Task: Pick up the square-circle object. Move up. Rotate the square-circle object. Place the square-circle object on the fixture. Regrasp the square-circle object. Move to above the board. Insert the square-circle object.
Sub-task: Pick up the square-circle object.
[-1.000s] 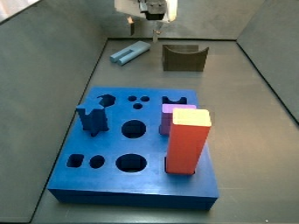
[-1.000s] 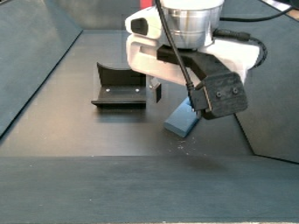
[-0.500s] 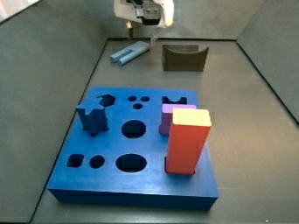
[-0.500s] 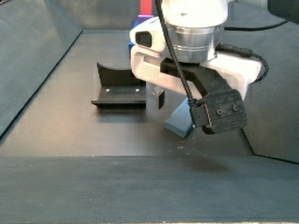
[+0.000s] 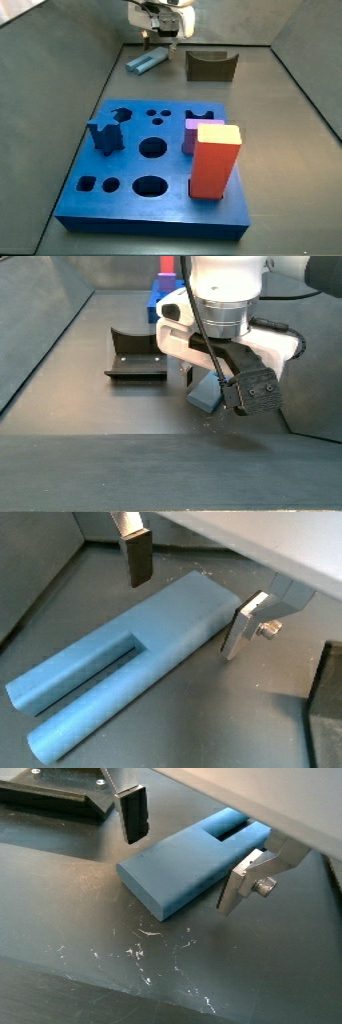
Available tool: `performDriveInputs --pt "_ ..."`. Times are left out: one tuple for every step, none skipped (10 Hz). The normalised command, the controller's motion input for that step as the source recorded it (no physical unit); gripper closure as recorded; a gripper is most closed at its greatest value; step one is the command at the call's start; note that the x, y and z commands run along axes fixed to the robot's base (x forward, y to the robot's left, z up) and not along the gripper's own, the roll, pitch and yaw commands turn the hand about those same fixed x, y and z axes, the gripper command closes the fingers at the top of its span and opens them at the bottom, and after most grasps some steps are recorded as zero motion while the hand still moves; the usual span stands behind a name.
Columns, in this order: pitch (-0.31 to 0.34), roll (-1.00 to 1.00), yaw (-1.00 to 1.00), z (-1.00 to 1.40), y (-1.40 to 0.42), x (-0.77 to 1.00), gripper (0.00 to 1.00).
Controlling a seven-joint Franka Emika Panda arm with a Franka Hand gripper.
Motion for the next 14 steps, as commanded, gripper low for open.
performDriveInputs --pt "-0.171 -0.13 -0.02 -0.75 -0.04 -0.04 0.0" --pt "-0.197 -0.16 -0.05 -0.68 -0.12 -0.03 0.0" --pt "-0.276 -0.27 -0.09 -0.42 -0.06 0.0 0.0" --pt "-0.451 -0.16 -0.49 -0.16 -0.09 -0.02 0.0" --pt "-0.343 0.0 -0.34 -0.16 0.0 -0.03 0.0" --pt "-0.411 -0.08 -0.15 -0.37 0.0 -0.17 0.0" --pt "-0.404 -0.2 0.0 -0.33 0.09 -0.16 0.0" --pt "-0.341 -0.21 0.0 -0.39 0.05 -0.03 0.0" --pt "-0.276 -0.09 0.0 -0.24 0.0 -0.07 0.0" --pt "-0.146 0.0 0.0 -0.26 0.0 0.0 0.0" --pt "-0.043 0.0 0.0 -0.05 0.0 0.0 0.0" --pt "0.0 0.0 0.0 0.0 0.0 0.0 1.0" --pt "0.0 0.0 0.0 0.0 0.0 0.0 1.0" --pt "0.0 0.0 0.0 0.0 0.0 0.0 1.0"
